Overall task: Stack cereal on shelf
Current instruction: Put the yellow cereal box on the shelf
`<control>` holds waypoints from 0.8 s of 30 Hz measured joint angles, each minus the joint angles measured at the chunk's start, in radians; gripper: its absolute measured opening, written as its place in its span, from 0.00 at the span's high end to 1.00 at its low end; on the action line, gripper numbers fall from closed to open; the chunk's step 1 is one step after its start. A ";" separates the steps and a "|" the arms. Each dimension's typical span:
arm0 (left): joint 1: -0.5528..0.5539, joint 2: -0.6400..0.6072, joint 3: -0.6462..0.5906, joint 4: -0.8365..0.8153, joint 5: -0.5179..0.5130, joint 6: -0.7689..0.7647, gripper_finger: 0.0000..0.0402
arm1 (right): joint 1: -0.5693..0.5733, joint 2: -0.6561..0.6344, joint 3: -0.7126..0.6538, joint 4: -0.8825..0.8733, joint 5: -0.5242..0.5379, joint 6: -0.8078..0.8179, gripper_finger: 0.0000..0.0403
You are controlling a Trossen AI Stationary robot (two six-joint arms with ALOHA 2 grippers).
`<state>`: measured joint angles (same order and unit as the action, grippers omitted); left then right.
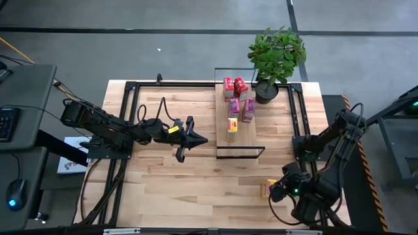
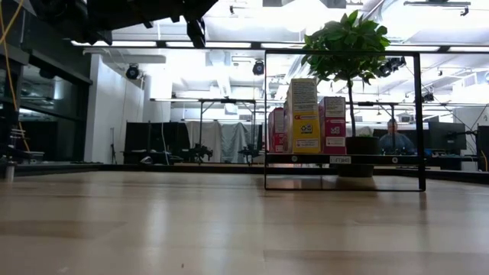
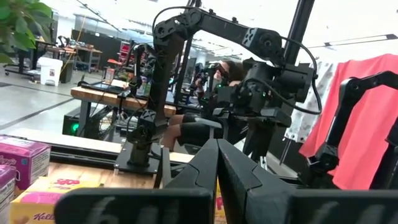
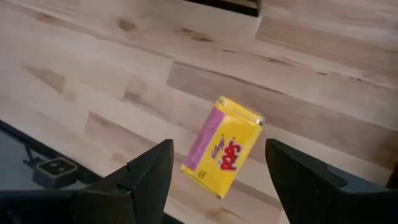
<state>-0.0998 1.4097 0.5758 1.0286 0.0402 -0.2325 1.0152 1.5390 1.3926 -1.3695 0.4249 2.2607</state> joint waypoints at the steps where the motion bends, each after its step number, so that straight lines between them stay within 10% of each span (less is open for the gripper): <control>1: 0.000 0.000 0.000 0.000 0.000 0.000 1.00 | -0.001 0.006 0.000 -0.001 0.002 0.001 0.39; 24: 0.001 0.000 0.000 0.002 0.000 0.000 1.00 | -0.004 0.034 -0.001 0.037 0.005 -0.209 0.35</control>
<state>-0.0986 1.4097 0.5758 1.0302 0.0400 -0.2325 1.0114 1.5730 1.3918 -1.3330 0.4298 2.0521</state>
